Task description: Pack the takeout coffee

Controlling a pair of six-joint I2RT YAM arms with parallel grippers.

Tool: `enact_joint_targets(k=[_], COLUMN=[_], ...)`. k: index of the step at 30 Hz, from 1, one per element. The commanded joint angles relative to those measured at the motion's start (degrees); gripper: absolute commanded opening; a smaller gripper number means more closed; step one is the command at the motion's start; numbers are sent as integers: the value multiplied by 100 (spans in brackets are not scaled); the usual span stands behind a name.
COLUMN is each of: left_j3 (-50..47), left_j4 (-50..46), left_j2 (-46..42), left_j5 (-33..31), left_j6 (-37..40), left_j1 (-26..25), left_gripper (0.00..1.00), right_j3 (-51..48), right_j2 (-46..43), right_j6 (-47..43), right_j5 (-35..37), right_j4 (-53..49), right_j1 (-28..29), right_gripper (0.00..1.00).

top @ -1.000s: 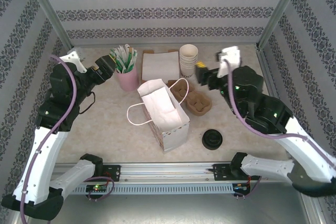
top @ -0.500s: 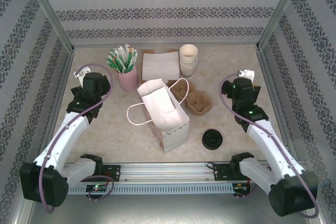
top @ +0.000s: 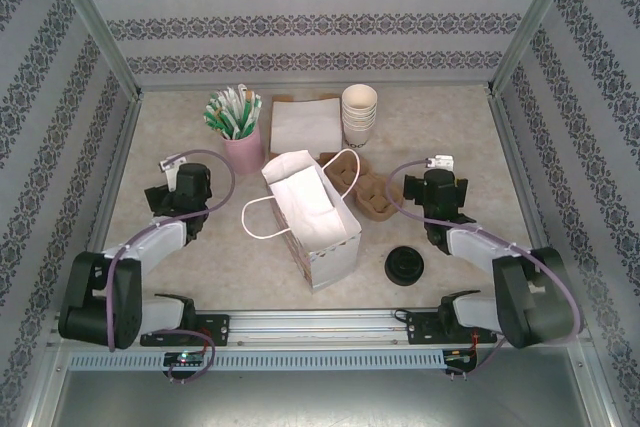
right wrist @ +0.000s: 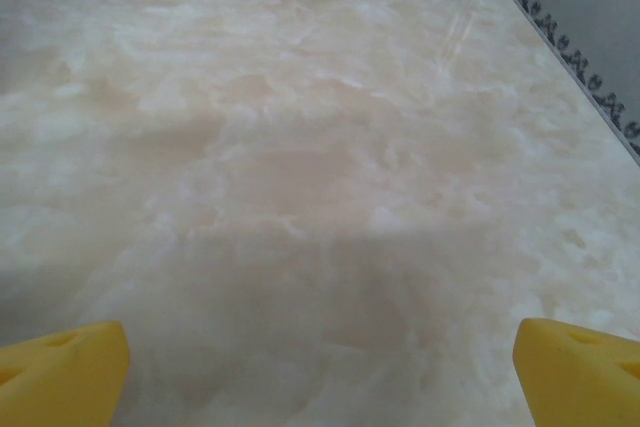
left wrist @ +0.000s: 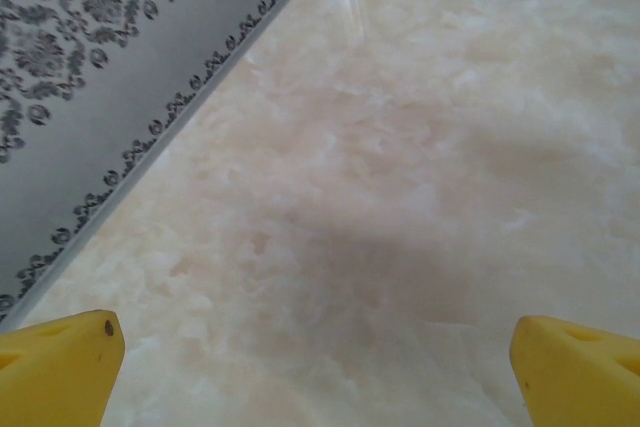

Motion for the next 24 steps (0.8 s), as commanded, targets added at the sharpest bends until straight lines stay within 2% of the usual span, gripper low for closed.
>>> enact_joint_targets(k=[1,4,7,14,16,19,21,24], left_j3=[-164,-87,-185,-52,-453,-868,-762,-726], left_j4=[1425,1606,2353,2443,3470,4526,4051,4088], left_j2=[363,603,805,991,1061,1349,1221,1337], left_j5=[222,422,943,1573,1819,1823,1905,2260], left_j6=[438,506,758,1162,1380,1410,1296,1312], left_j1=[69,81,77,96,95,103,133,232], left_gripper=[100,100,100,100,100,100,100,100], right_j3=[259,379,207,-3,39,141,140,70], right_j2=[258,365,231,51,108,187,184,127], right_j6=[-228,-280,-335,-844,-829,-689,-585,-513], right_j5=[-339,-507,-867,-2648,-2658,-2472,-2329,-2276], right_j4=[747,576,768,1014,975,883,866,941], right_j1=[-85,-90,-170,-240,-252,-307,-361,-427], right_gripper=[98,98,98,98,98,98,98,98])
